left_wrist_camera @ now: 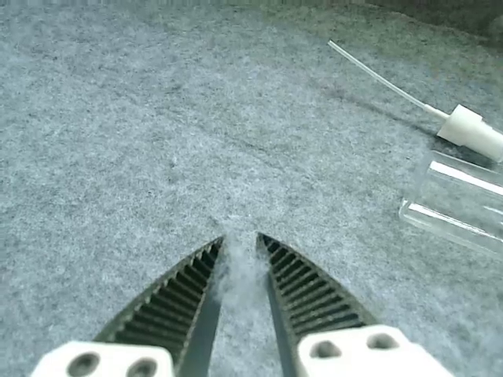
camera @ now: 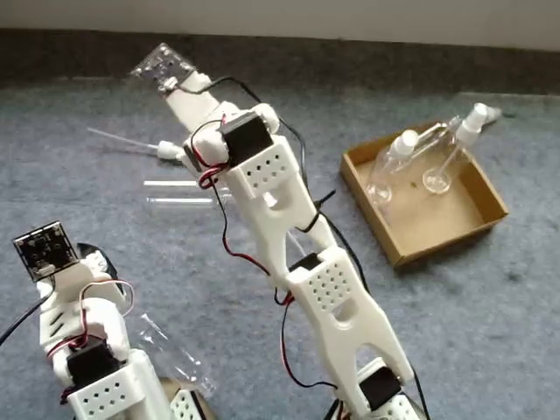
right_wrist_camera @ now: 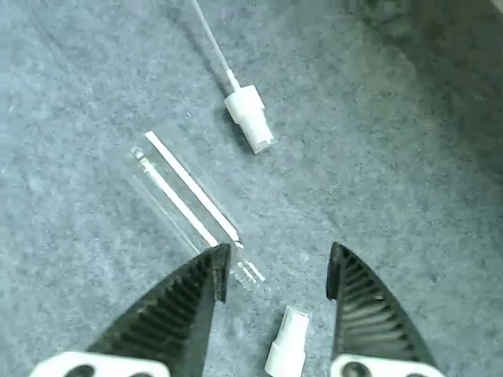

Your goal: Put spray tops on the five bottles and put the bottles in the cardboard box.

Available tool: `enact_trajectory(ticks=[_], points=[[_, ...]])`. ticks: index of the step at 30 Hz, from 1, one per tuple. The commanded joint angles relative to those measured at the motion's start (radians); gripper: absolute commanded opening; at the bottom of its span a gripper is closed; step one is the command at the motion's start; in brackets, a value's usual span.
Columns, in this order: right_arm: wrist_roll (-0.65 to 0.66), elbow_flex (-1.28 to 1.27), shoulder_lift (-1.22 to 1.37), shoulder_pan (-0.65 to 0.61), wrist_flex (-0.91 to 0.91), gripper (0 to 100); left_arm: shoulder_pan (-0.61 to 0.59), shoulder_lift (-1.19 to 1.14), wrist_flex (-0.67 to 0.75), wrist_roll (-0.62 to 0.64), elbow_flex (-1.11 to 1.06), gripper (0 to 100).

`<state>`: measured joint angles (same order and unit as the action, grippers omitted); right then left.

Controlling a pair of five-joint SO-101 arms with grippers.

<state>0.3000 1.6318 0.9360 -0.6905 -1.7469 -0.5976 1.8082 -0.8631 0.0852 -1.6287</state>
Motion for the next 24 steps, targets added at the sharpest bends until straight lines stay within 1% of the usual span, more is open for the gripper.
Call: enact_trajectory(ticks=[1, 6, 9, 15, 17, 22, 24], points=[[-0.015, 0.137, -0.039, 0.050, -0.022, 17.3, 0.018, 0.012, 0.021, -0.009, 0.008, 0], [-0.109, 0.134, -0.045, 0.091, -0.022, 17.3, 0.021, 0.012, 0.020, -0.009, 0.008, 0], [-0.115, 0.133, -0.101, 0.101, -0.022, 17.3, 0.024, 0.012, 0.017, -0.009, 0.008, 0], [-0.115, 0.102, -0.305, 0.101, -0.022, 17.3, 0.025, 0.012, 0.015, -0.009, 0.008, 0], [-0.115, 0.013, -0.386, 0.099, -0.022, 17.3, 0.025, 0.012, 0.015, -0.009, 0.008, 0], [-0.118, -0.374, -0.624, 0.074, -0.022, 17.3, 0.016, 0.010, 0.015, -0.009, 0.008, 0], [-0.172, -0.521, -0.713, 0.048, -0.022, 17.3, -0.013, 0.010, 0.015, -0.009, 0.012, 0]])
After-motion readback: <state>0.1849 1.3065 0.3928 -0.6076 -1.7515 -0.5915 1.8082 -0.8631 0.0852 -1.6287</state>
